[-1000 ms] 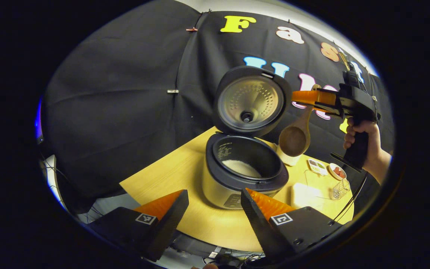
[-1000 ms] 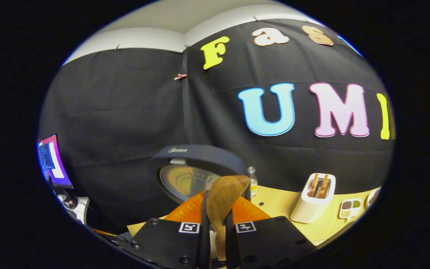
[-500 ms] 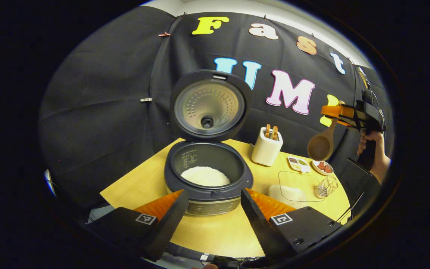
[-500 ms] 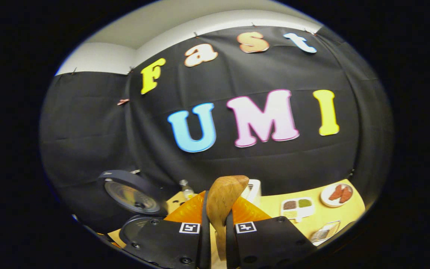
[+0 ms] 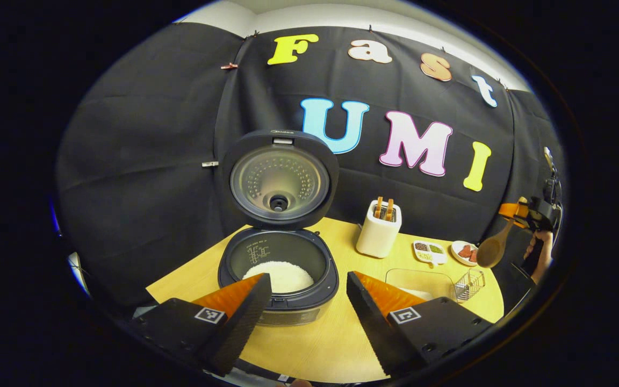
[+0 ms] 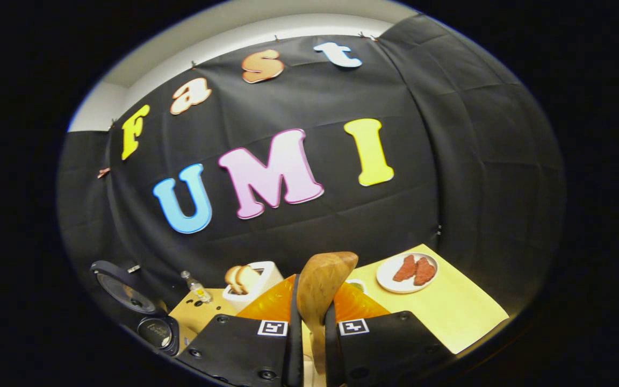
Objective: Close the left gripper, press the button to open the rice cooker; take a wooden spoon from the chopstick holder with the right hand, scoop a spoonful of rice and pour it into the rice cooker, then put the wooden spoon back into the chopstick holder.
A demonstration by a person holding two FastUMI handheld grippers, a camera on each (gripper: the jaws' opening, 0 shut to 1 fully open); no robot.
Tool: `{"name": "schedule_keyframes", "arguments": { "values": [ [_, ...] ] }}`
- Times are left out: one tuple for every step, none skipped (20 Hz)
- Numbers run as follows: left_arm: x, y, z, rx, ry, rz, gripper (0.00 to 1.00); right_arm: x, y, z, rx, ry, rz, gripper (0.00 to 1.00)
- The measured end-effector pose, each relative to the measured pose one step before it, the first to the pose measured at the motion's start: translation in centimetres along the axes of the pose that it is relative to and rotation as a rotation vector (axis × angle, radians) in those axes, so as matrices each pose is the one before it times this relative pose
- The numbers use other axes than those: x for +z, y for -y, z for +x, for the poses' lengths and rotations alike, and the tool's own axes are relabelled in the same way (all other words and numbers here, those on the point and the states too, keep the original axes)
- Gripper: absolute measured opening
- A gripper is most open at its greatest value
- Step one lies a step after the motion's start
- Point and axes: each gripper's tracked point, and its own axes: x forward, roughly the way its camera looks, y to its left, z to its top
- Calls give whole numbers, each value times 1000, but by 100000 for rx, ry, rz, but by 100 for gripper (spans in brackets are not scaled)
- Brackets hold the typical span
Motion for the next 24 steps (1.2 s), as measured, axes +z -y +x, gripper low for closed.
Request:
{"name": "schedule_keyframes", "arguments": {
  "values": [
    [189,362,-135,1203,194,304,95,-266,1520,659,-2098,-634,2171,20],
    [309,475,-233,726,856,-184,95,-247,1451,564,-1989,-722,1900,20],
    [218,438,-275,1156,966,-411,95,-161,1376,596,-1781,-508,1448,19],
    [73,390,-104,869,305,-305,95,-317,1581,-527,-1796,-486,1188,20],
    [-241,440,-151,935,-557,-170,95,-269,1072,618,-1405,-725,1246,20],
    [-124,442,-178,867,-354,-270,95,-346,944,568,-1551,-800,1304,20],
    [-129,553,-99,432,-335,-452,95,-372,873,573,-1448,-1152,1609,20],
    [-119,441,-96,626,-601,-709,95,-508,673,471,-1019,-1446,1607,20],
    [-165,207,-30,707,-442,-678,95,-476,512,438,-584,-1595,1551,20],
    [-2,191,3,1181,-308,-689,95,-681,387,419,-284,-1501,888,20],
    [-13,93,-61,1210,-33,-737,95,-674,399,516,-210,-1531,-280,15],
    [187,96,-56,1245,361,-834,95,-791,497,313,-611,-1472,-1135,20],
    [189,-79,-43,1282,444,-622,95,-724,493,413,-940,-1178,-1318,20],
    [295,-172,-80,1183,437,-367,95,-821,415,330,-973,-1442,-374,20],
    [212,-126,-95,1045,742,-198,96,-589,372,340,-759,-1053,883,20],
    [455,-232,-92,1002,1120,-5,95,-562,313,288,-846,-1099,2200,15],
    [324,-332,-94,990,824,110,95,-477,293,375,-747,-1334,2815,20],
    [404,-412,0,1003,855,-31,95,-300,432,259,-1313,-466,2016,20],
    [442,-448,96,912,1084,-363,95,-218,556,482,-1578,-296,637,20],
    [563,-427,148,507,1041,-555,95,-293,215,301,-1072,-414,818,20],
    [478,-479,165,645,1112,-375,96,-304,347,264,-1416,-655,614,20],
    [734,-529,189,617,1313,-41,95,-278,131,95,-965,-244,351,21],
    [768,-552,220,515,1683,179,95,-261,142,176,-484,374,139,21],
    [928,-559,330,293,1824,54,95,-392,504,-38,-1804,-211,-745,22]
  ]
}}
